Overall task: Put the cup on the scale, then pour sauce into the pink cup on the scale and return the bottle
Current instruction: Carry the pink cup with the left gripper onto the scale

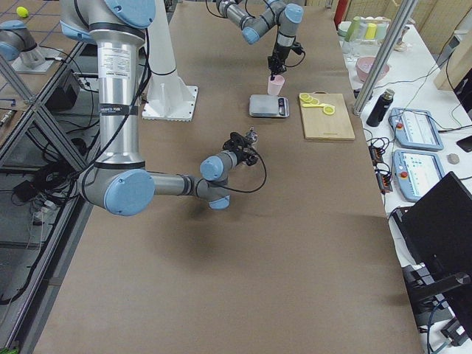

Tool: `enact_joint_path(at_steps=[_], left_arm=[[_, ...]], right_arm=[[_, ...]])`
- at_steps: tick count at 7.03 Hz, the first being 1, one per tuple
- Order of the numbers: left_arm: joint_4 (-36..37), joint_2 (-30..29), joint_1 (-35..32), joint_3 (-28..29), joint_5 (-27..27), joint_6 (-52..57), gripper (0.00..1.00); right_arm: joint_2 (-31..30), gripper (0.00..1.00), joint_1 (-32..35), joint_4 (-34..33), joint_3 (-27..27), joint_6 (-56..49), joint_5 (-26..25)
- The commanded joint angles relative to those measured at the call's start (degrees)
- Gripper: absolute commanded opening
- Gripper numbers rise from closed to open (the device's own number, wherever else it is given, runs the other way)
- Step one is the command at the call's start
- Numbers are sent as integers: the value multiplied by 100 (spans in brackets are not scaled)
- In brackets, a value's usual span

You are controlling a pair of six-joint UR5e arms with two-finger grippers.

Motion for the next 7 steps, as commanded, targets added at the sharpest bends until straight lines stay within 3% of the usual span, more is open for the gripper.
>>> enact_joint_path(at_steps=[1, 3, 6, 7], left_arm=[[-449, -24, 100, 228, 171, -318, 0], [-609, -59, 266, 326, 460, -390, 0], [-618, -59, 416, 300, 470, -425, 0], [-618, -59, 451, 300, 488, -425, 0]], right_arm=[[9, 99, 102, 17, -8, -8, 25], [175, 99, 111, -18, -34, 1, 7], [256, 99, 102, -35, -69, 9, -11], [256, 89, 111, -27, -69, 9, -2]])
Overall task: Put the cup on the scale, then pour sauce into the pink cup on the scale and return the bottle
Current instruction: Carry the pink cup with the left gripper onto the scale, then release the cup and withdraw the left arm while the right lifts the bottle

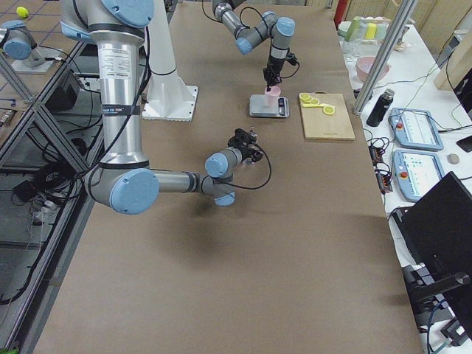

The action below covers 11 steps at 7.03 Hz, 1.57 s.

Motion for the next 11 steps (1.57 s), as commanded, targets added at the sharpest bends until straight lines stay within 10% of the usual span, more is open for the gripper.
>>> enact_joint_path(at_steps=[1, 3, 4, 5, 8, 11], left_arm=[[-4, -8, 59, -15, 77, -2, 0], [-4, -8, 68, -15, 86, -2, 0], [-21, 9, 68, -15, 86, 42, 27], [-117, 44, 68, -24, 86, 60, 98], [-118, 54, 33, -128, 104, 68, 97], [283, 684, -187, -1443, 42, 777, 97]], right_arm=[[5, 78, 6, -3, -3, -8, -12], [-4, 56, 40, -12, -3, -8, -21], [5, 45, 93, -134, 23, -17, 23], [5, 37, 128, -265, 67, -17, 41], [162, 34, 661, -1201, 468, -87, 529], [268, 27, 779, -3145, 1533, -623, 814]])
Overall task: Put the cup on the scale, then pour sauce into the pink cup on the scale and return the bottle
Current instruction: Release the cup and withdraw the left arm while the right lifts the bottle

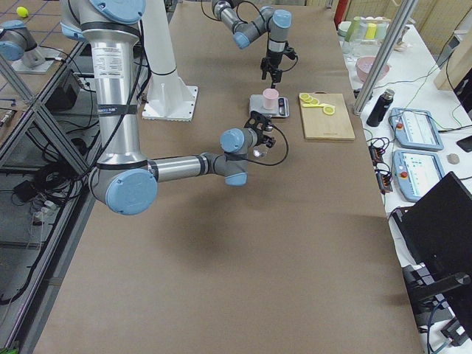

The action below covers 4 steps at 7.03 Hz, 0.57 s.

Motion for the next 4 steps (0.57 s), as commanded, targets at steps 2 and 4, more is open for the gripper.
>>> enact_joint_path(at_steps=[2, 4], left_arm=[[1063, 745, -453, -1327, -12, 1576, 97], [1898, 1308, -988, -2091, 5, 2945, 97]], right_arm=[[359, 25, 26, -1456, 399, -434, 5], [780, 24, -9, -2325, 460, -653, -48]])
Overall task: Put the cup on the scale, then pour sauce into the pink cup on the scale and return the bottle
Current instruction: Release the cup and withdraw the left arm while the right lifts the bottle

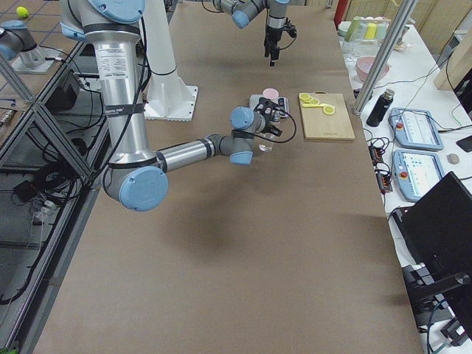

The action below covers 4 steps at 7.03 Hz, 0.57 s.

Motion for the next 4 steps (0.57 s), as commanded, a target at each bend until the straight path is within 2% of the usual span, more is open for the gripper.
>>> enact_joint_path(at_steps=[1, 3, 4], left_arm=[[951, 548, -627, -855, 6, 1710, 97], [1210, 794, -1190, -920, 15, 2663, 98], [1211, 1005, -1523, -920, 6, 3233, 98]], right_arm=[[330, 24, -119, -1259, 428, -161, -158], [497, 24, -417, -3025, 1367, -458, -658], [620, 24, -514, -3581, 1598, -503, -835]])
